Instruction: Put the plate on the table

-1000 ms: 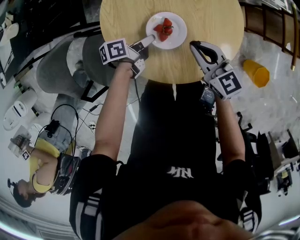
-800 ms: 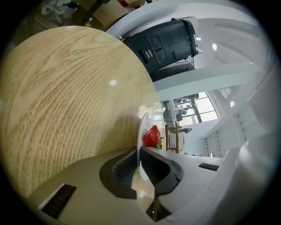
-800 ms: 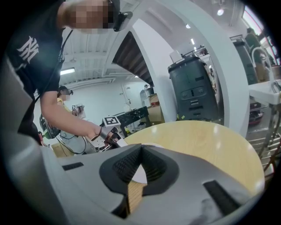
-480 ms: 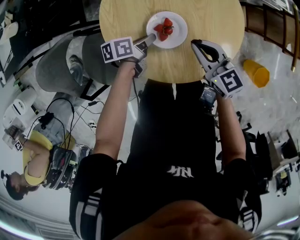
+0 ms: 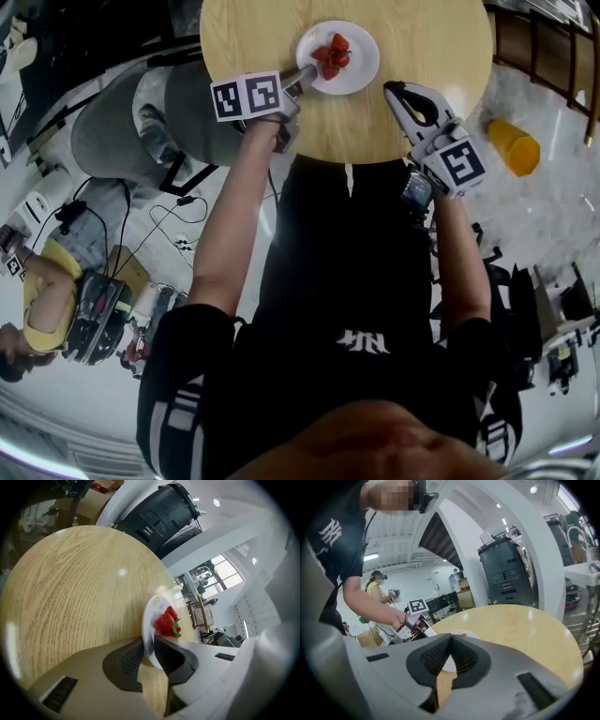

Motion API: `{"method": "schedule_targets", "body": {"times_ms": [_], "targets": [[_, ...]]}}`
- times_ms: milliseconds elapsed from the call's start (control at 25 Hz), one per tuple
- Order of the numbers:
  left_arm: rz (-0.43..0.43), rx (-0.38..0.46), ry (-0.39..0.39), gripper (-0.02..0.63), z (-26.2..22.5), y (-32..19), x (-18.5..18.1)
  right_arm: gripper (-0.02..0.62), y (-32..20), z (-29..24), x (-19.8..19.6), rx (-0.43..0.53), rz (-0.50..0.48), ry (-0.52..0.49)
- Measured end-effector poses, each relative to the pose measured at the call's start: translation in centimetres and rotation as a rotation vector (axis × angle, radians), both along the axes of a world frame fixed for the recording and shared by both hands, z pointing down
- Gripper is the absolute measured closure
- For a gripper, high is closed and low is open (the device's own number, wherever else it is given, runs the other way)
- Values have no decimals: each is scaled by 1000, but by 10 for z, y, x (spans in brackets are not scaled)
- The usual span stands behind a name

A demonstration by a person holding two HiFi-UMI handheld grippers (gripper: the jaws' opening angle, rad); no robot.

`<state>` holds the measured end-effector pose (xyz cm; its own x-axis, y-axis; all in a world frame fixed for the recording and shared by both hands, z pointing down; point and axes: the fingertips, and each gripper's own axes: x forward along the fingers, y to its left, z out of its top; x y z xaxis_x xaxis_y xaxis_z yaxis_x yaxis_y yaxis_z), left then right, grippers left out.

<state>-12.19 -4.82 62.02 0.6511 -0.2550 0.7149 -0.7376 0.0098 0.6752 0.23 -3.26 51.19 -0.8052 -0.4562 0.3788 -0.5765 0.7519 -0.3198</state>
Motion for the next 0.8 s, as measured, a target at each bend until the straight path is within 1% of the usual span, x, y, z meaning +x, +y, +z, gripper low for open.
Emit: {"method": "schedule_targets", "body": {"times_ms": [200,560,640,800], "targets": [[36,42,-70,525,-1,0,0,598,-2,1,4,2,-6,13],[152,145,-260,489,-3,-5,-5,598,1,4,3,-2,-16,19],[155,147,-284,482,-1,-5,-8,598,1,3,4,0,-16,17],[160,169,-299,483,-2,-6,-8,598,1,4,6,-2,-14,25]]}}
